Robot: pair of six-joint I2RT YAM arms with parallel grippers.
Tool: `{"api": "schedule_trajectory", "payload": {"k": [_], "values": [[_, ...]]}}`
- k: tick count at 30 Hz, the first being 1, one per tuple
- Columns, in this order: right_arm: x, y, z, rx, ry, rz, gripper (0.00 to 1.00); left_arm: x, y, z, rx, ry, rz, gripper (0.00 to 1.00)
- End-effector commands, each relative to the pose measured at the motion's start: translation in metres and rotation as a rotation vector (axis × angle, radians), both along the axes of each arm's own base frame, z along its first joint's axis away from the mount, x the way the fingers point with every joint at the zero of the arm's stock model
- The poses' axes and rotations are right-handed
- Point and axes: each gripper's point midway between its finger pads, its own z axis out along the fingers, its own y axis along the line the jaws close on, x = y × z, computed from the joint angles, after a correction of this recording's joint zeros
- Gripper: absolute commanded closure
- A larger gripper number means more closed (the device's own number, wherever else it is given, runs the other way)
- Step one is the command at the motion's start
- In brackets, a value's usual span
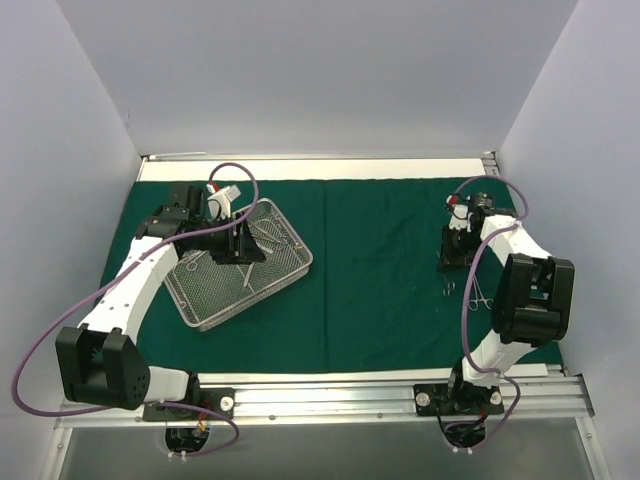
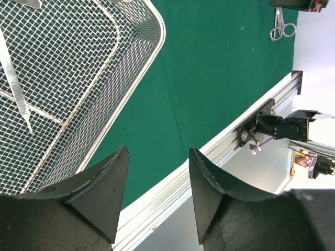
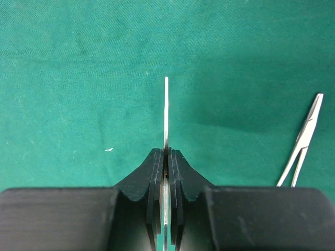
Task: Open and lay out the surgical kit
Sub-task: Place the medical item in the surgical kit.
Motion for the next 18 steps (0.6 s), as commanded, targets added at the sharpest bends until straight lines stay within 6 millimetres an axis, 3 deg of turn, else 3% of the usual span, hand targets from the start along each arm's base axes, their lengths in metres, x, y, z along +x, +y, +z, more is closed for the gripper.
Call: {"api": "schedule_trajectory", "payload": {"k": [1,12,18], "values": [[-0.005,0.002,-0.005,0.027,0.028,0.016,1.0,0.007,-0.008,0.015,-0.047,-0.065,-0.027,0.42],[-0.012,0.004,-0.028,0.016,0.115,0.02,0.99,0.012,-0.004,0.017,-0.032,-0.068,-0.018,0.42],[-0.014,-0.001,-0.033,-0.023,0.157,-0.014,0.79,0.014,-0.002,0.012,-0.031,-0.055,-0.015,0.41]]}}
